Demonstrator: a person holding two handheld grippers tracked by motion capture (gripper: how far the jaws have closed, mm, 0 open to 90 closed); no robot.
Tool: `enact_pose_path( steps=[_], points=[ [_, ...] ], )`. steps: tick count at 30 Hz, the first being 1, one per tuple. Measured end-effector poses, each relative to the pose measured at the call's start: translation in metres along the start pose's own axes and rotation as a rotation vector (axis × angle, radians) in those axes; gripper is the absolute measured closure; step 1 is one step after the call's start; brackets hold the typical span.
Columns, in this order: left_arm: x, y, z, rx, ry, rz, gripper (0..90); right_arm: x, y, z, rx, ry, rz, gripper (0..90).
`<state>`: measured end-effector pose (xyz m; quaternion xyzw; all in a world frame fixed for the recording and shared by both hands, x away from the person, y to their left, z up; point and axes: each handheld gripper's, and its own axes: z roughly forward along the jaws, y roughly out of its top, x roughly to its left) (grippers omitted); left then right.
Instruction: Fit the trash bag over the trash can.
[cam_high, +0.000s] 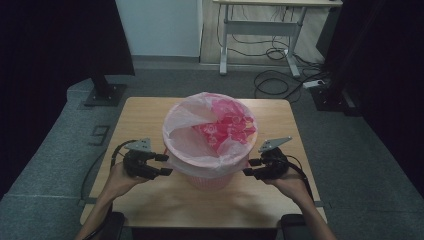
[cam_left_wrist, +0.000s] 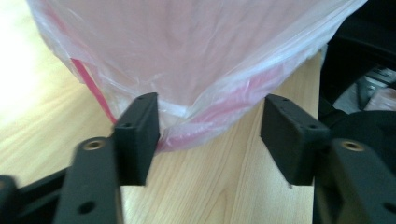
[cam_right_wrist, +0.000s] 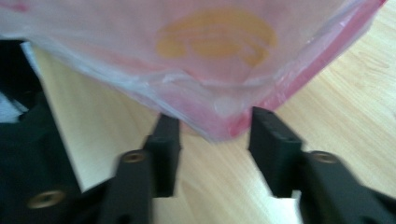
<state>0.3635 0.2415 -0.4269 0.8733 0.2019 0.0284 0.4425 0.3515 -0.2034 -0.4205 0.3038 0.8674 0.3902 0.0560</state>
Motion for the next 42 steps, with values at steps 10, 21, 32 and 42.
enact_pose_path(
  steps=[10,21,32,42],
  points=[
    [0.000,-0.016,-0.016,-0.057,0.046,-0.047,19.3,-0.004,0.005,-0.039,-0.049,-0.009,-0.036,31.3],
    [0.013,-0.046,-0.001,-0.023,0.180,-0.117,13.0,0.000,0.034,-0.075,-0.074,0.002,-0.061,35.7],
    [0.027,-0.087,0.046,0.138,0.317,-0.171,0.0,0.003,0.081,-0.095,-0.089,-0.047,-0.074,52.3],
    [0.033,-0.098,0.062,0.193,0.334,-0.151,0.0,0.008,0.144,-0.062,-0.057,-0.073,-0.119,30.0]
  ],
)
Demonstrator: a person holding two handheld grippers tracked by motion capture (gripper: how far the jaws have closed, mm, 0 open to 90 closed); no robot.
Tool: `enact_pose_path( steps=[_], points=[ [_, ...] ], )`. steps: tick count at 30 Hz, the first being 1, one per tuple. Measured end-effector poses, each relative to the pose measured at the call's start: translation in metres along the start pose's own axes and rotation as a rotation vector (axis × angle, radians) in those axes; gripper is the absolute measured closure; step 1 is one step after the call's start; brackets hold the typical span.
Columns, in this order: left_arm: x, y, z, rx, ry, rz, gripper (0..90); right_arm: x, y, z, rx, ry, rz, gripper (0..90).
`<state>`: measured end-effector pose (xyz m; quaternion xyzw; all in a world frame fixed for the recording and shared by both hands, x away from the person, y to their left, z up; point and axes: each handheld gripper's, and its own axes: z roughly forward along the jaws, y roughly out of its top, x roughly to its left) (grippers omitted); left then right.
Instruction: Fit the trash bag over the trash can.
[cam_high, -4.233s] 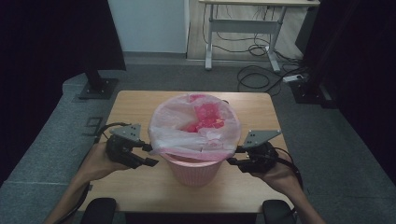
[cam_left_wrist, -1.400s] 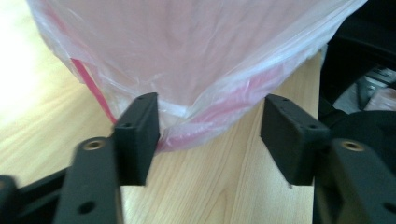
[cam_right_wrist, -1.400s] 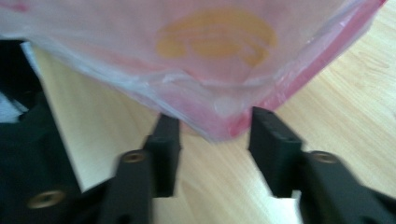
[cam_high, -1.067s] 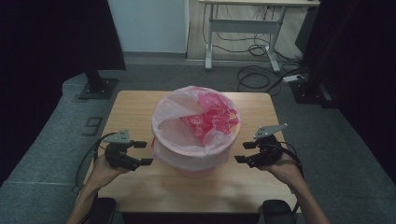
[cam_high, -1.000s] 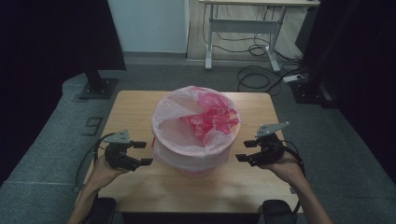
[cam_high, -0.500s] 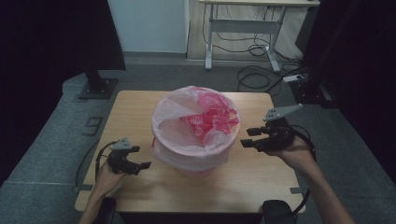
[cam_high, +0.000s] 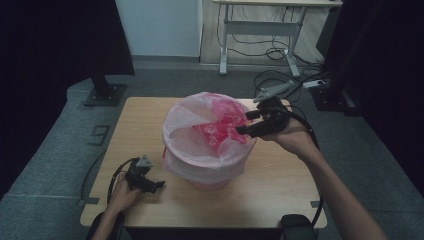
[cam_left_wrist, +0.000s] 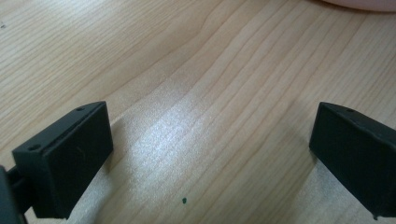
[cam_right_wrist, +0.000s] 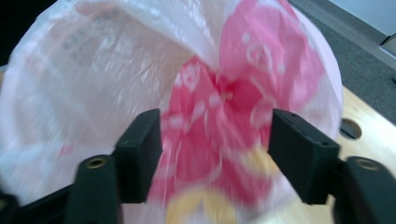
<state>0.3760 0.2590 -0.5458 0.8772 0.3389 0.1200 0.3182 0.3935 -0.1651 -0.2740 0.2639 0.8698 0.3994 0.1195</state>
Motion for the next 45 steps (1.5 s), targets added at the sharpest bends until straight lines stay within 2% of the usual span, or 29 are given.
enact_pose_path(
  steps=[2,6,11,13,15,17,18,19,23,26,28,29,31,33,34,35,36,37,39,41,45],
  points=[
    [0.001,-0.002,0.001,-0.020,-0.001,0.000,0.0,0.000,0.012,0.010,0.001,-0.011,-0.017,27.2],
    [0.001,-0.001,0.001,-0.023,0.003,-0.004,0.0,0.000,0.036,0.027,0.000,-0.038,-0.043,23.6],
    [0.001,-0.001,0.001,-0.023,0.005,-0.007,0.0,-0.002,0.058,0.053,-0.001,-0.057,-0.056,23.2],
    [0.001,-0.001,0.002,-0.024,0.007,-0.009,0.0,-0.003,0.062,0.067,0.012,-0.040,-0.052,22.7],
    [0.000,-0.001,0.002,-0.023,0.008,-0.011,0.0,-0.004,0.062,0.085,0.060,-0.025,-0.046,20.5],
    [0.000,-0.001,0.002,-0.024,0.009,-0.012,0.0,-0.007,0.059,0.104,0.119,-0.034,-0.042,19.8],
    [0.000,-0.001,0.002,-0.024,0.009,-0.012,0.0,-0.007,0.059,0.104,0.119,-0.034,-0.042,19.8],
    [0.000,-0.001,0.002,-0.024,0.010,-0.013,0.0,-0.011,0.054,0.121,0.164,-0.041,-0.026,18.8],
    [0.000,-0.001,0.002,-0.024,0.011,-0.014,0.0,-0.014,0.044,0.150,0.211,-0.053,0.007,16.4],
    [0.000,-0.001,0.002,-0.024,0.010,-0.016,0.0,-0.014,0.036,0.167,0.258,-0.058,0.012,14.8],
    [0.000,-0.001,0.002,-0.024,0.011,-0.017,0.0,-0.012,0.035,0.169,0.293,-0.056,-0.005,15.5],
    [0.000,-0.001,0.002,-0.024,0.011,-0.017,0.0,-0.011,0.037,0.166,0.283,-0.042,-0.012,16.4],
    [0.000,-0.001,0.002,-0.024,0.012,-0.018,0.0,-0.009,0.043,0.152,0.244,-0.022,-0.025,18.0],
    [0.000,-0.001,0.002,-0.024,0.013,-0.019,0.0,-0.004,0.050,0.135,0.204,-0.002,-0.075,22.1],
    [0.000,-0.001,0.002,-0.024,0.013,-0.019,0.0,-0.001,0.053,0.128,0.169,0.010,-0.082,23.2],
    [0.000,-0.001,0.002,-0.024,0.013,-0.019,0.0,-0.001,0.053,0.128,0.169,0.010,-0.082,23.2],
    [0.000,-0.001,0.002,-0.024,0.014,-0.020,0.0,0.008,0.060,0.117,0.121,0.022,-0.062,22.6],
    [-0.001,0.000,0.002,-0.023,0.016,-0.021,0.0,0.012,0.062,0.116,0.118,0.019,-0.070,22.2],
    [-0.001,0.000,0.003,-0.024,0.018,-0.025,0.0,0.023,0.067,0.120,0.103,0.012,-0.096,20.6],
    [-0.001,0.000,0.003,-0.024,0.019,-0.026,0.0,0.031,0.070,0.132,0.093,0.042,-0.080,18.5],
    [-0.001,0.000,0.003,-0.024,0.018,-0.026,0.0,0.041,0.068,0.172,0.148,0.068,-0.049,14.6]
  ],
)
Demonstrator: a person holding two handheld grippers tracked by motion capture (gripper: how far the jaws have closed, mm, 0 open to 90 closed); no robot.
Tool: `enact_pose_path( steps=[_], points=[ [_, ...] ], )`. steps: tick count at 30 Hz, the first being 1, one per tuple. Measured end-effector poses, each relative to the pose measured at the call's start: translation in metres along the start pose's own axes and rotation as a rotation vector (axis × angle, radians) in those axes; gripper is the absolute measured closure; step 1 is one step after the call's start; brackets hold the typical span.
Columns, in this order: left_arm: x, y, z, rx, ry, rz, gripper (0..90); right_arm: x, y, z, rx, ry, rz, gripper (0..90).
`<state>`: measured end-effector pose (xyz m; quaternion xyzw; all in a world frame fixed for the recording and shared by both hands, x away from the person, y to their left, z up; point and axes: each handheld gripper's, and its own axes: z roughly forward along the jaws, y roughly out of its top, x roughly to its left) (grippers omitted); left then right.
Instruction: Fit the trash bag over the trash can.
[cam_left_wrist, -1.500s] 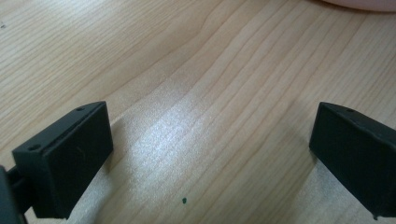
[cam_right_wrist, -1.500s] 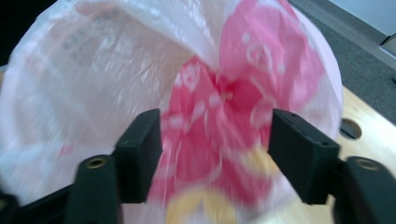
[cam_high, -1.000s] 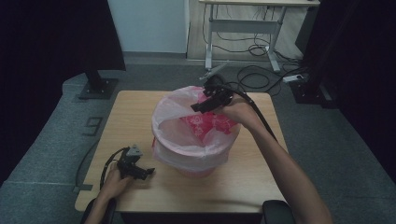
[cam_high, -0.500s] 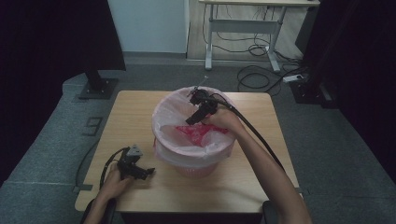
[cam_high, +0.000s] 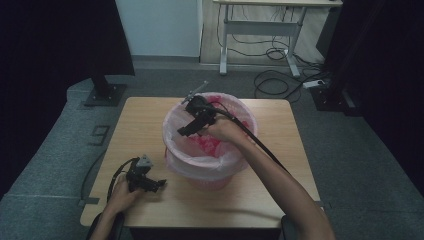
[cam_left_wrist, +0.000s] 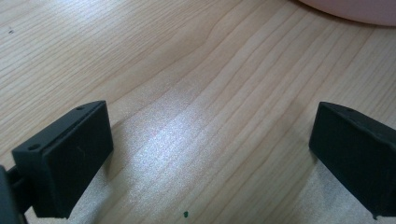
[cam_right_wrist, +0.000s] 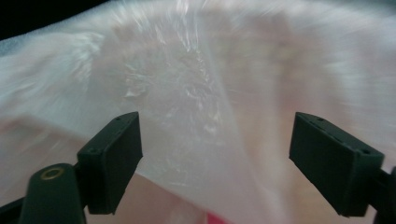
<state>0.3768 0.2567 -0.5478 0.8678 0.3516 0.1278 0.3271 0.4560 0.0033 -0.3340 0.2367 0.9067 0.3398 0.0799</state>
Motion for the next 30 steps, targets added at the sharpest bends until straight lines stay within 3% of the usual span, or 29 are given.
enact_pose_path(
  steps=[2,4,6,11,15,17,22,27,30],
  points=[
    [0.000,0.000,0.000,-0.002,0.000,-0.004,0.0,0.002,-0.002,0.020,0.061,0.011,0.016,14.1],
    [0.000,0.000,0.000,-0.001,0.001,-0.001,0.0,0.004,-0.006,0.035,0.128,-0.022,-0.019,14.5],
    [0.000,0.000,0.000,-0.001,0.001,-0.001,0.0,0.005,-0.008,0.039,0.170,-0.052,-0.052,15.5],
    [0.000,0.000,0.000,0.001,0.001,0.000,0.0,0.005,-0.003,0.006,0.067,-0.067,-0.048,14.4],
    [0.001,0.001,0.001,0.001,-0.003,0.005,0.0,-0.003,-0.012,-0.025,0.056,-0.102,-0.041,13.1],
    [0.001,0.002,0.002,0.000,-0.007,0.007,0.0,-0.011,-0.022,-0.032,0.061,-0.121,-0.011,13.1],
    [0.001,0.004,0.004,0.003,-0.006,0.005,0.0,-0.030,-0.042,-0.013,0.095,-0.183,0.054,13.5],
    [0.000,0.004,0.004,0.003,-0.001,0.001,0.0,-0.042,-0.042,0.016,0.135,-0.171,0.066,13.2],
    [0.000,0.004,0.003,0.003,0.000,0.000,0.0,-0.042,-0.040,0.015,0.135,-0.131,0.038,13.8]
  ],
)
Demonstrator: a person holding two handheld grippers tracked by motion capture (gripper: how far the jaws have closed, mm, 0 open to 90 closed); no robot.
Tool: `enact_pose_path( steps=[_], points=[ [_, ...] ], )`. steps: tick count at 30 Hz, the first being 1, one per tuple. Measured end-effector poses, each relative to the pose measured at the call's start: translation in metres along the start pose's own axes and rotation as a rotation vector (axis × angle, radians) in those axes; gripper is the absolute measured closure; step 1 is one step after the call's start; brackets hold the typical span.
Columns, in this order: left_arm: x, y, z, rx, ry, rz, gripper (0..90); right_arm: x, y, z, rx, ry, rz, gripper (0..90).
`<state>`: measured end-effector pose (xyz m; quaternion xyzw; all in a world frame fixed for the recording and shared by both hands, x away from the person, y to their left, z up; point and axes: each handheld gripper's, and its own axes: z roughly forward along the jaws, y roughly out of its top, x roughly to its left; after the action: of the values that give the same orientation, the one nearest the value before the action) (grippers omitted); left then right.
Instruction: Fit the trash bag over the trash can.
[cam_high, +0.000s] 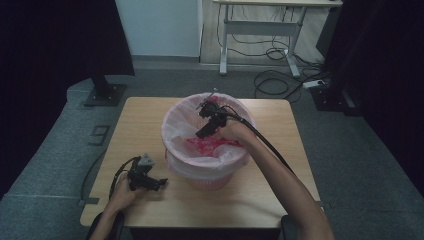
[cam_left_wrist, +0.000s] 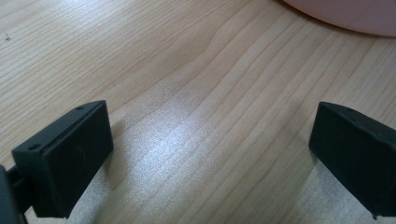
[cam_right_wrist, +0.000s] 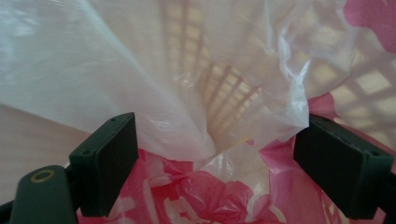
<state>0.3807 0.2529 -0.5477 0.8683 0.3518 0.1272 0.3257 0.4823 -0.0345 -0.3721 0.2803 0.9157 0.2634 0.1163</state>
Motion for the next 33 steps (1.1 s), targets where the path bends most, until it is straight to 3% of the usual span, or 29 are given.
enact_pose_path(
  steps=[5,8,15,18,25,33],
  points=[
    [-0.002,-0.002,-0.002,-0.003,0.001,0.000,0.0,0.007,0.000,-0.026,-0.051,0.047,-0.127,13.3],
    [-0.002,-0.003,-0.003,-0.002,-0.002,0.004,0.0,0.008,-0.001,-0.045,-0.076,0.068,-0.155,13.0],
    [-0.003,-0.003,-0.003,-0.001,-0.003,0.005,0.0,0.008,-0.003,-0.080,-0.162,0.079,-0.140,12.0],
    [-0.003,-0.004,-0.003,-0.002,-0.002,0.003,0.0,0.006,-0.006,-0.092,-0.180,0.081,-0.128,6.4],
    [-0.004,-0.004,-0.003,-0.002,-0.002,0.003,0.0,-0.001,-0.017,-0.113,-0.185,0.059,-0.095,1.3],
    [-0.004,-0.004,-0.004,-0.001,-0.012,0.016,0.0,-0.015,-0.043,-0.135,-0.226,0.029,-0.040,0.0]
  ],
)
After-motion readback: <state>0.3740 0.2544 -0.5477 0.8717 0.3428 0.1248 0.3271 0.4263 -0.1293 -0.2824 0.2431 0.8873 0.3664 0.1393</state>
